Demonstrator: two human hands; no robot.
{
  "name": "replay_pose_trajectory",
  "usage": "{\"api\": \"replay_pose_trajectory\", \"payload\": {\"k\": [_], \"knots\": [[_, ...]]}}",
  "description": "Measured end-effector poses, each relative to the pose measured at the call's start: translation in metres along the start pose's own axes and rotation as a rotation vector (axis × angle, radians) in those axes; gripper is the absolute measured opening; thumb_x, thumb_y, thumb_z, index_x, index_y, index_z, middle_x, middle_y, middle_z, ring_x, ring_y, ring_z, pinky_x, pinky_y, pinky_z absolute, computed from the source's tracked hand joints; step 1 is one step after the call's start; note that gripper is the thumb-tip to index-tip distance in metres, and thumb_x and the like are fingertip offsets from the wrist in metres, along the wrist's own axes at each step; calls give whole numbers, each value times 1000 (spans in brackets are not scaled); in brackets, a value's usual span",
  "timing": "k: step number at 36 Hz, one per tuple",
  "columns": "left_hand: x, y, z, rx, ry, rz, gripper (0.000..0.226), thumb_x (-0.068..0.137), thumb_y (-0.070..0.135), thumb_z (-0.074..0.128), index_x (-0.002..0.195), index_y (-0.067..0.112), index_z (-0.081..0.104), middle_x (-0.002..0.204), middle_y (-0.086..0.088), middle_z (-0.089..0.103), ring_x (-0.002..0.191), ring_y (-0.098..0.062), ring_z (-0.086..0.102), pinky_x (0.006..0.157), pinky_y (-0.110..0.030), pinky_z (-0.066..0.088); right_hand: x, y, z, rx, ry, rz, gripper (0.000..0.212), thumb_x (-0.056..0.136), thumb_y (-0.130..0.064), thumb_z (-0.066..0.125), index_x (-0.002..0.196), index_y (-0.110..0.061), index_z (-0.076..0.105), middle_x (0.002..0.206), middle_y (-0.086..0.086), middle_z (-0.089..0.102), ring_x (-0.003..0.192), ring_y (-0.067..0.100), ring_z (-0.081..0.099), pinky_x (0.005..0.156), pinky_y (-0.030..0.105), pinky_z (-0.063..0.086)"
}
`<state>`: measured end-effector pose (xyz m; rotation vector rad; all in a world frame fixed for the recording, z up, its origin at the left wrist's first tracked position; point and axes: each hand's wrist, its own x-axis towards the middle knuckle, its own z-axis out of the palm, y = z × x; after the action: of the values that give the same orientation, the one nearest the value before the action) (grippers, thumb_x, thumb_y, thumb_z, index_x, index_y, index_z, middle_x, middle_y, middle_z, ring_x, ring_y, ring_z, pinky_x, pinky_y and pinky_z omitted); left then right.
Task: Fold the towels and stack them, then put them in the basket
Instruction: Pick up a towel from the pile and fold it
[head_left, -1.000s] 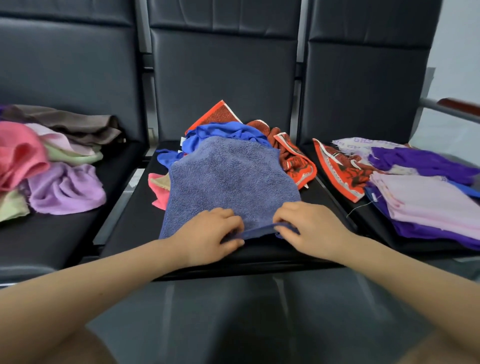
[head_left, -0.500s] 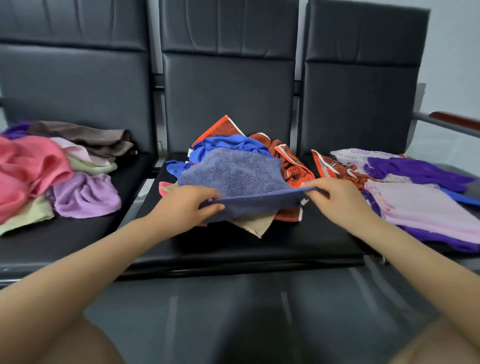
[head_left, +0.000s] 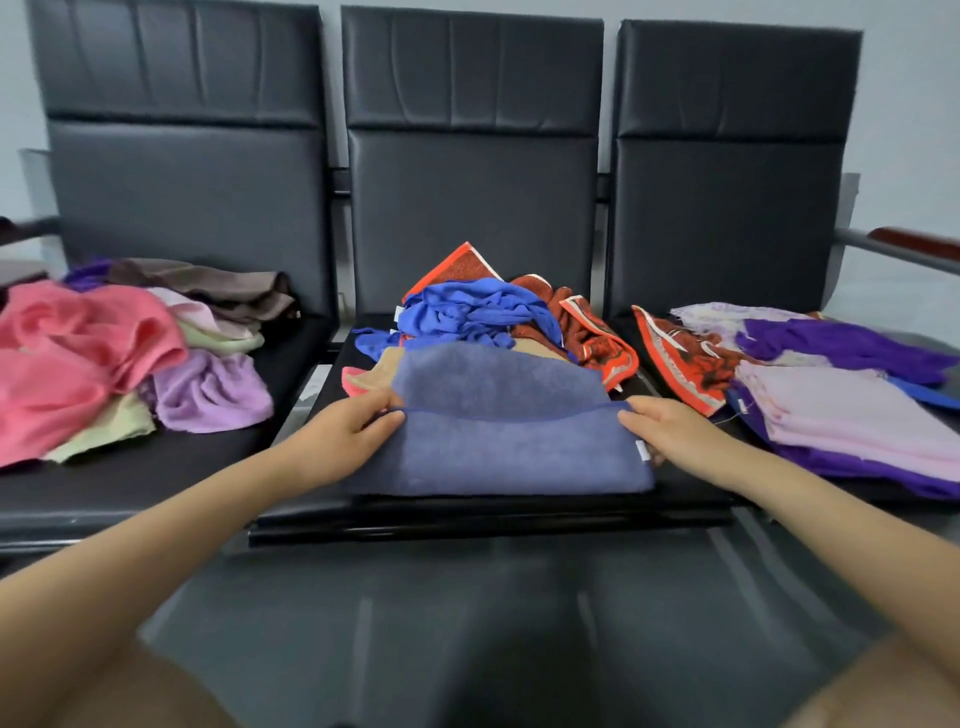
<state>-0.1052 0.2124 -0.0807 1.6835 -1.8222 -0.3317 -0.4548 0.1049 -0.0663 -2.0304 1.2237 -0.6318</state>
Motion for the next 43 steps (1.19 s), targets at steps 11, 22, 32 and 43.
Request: {"api": "replay_pose_trajectory", "payload": {"k": [11,22,32,43], "knots": [[27,-7,1,82,118,-60,12,94,20,57,85,26,62,84,3,64,78,-8,54,68,-15,36,28,4,-5,-112,170,-17,29,97,-16,52,77,6,54,72,16,51,68,18,45,62,33,30],[81,-16,23,247,188,-149,15,96,20,50,94,13,64,83,9,49,84,-17,48,78,-31,36,81,13,11,-370,271,63,33,96,-16,47,65,-14,37,61,7,44,60,22,43,54,36,27],[92,-29,41,209,204,-172,18,89,21,60,104,11,62,109,-8,53,96,-19,49,77,-23,28,92,30,17,-208,195,170,26,92,-34,60,76,-16,52,73,-4,57,66,12,53,57,28,34],[76,-26,31,-121,295,-461,53,85,34,70,129,11,51,122,-7,53,121,-22,47,85,-25,35,68,25,1,283,2,255,23,88,-29,68,96,-8,67,77,-3,64,71,13,53,63,26,38]]}}
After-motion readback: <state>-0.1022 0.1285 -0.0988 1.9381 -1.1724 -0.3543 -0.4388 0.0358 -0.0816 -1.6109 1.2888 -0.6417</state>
